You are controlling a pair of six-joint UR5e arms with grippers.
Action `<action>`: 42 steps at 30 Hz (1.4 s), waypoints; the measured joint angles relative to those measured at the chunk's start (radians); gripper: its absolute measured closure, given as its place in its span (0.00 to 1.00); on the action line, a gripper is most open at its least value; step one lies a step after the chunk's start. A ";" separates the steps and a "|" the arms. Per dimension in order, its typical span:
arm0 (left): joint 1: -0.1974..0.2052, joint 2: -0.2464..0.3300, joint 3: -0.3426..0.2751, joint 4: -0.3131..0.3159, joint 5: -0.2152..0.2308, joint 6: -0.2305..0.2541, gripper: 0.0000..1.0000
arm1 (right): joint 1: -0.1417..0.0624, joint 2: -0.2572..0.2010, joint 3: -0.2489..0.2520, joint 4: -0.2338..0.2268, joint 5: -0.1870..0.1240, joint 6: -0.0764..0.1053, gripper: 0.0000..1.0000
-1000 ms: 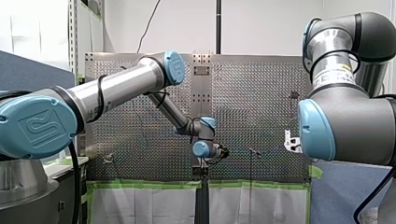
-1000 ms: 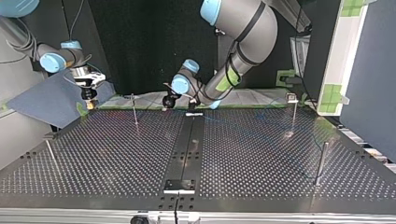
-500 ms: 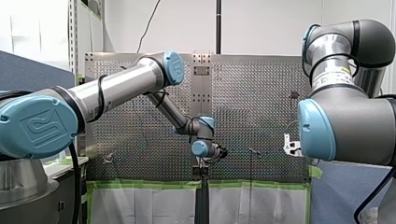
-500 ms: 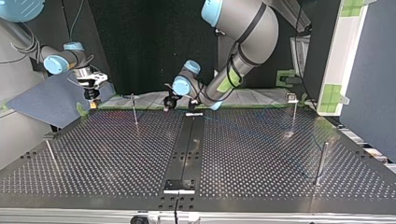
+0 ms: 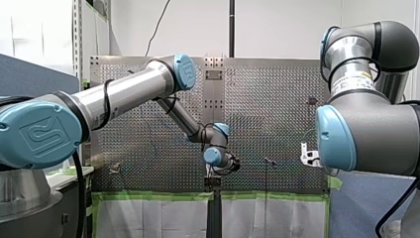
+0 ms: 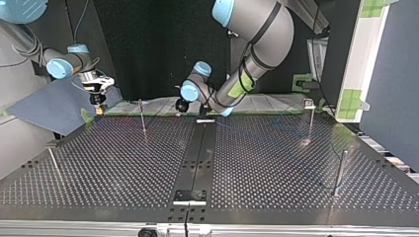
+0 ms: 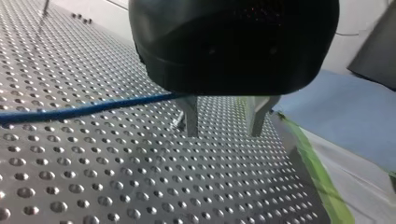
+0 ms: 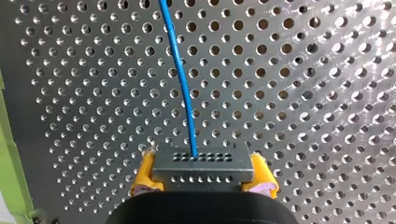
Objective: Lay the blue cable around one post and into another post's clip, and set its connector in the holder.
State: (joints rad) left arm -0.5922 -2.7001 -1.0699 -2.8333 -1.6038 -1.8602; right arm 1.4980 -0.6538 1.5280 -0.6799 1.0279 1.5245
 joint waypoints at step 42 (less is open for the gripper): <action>-0.001 0.081 -0.107 -0.151 -0.003 0.161 0.74 | 0.012 0.000 -0.001 0.011 0.000 -0.008 1.00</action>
State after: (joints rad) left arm -0.5936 -2.6194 -1.1770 -2.9842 -1.6071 -1.6997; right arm 1.5105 -0.6535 1.5275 -0.6694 1.0278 1.5162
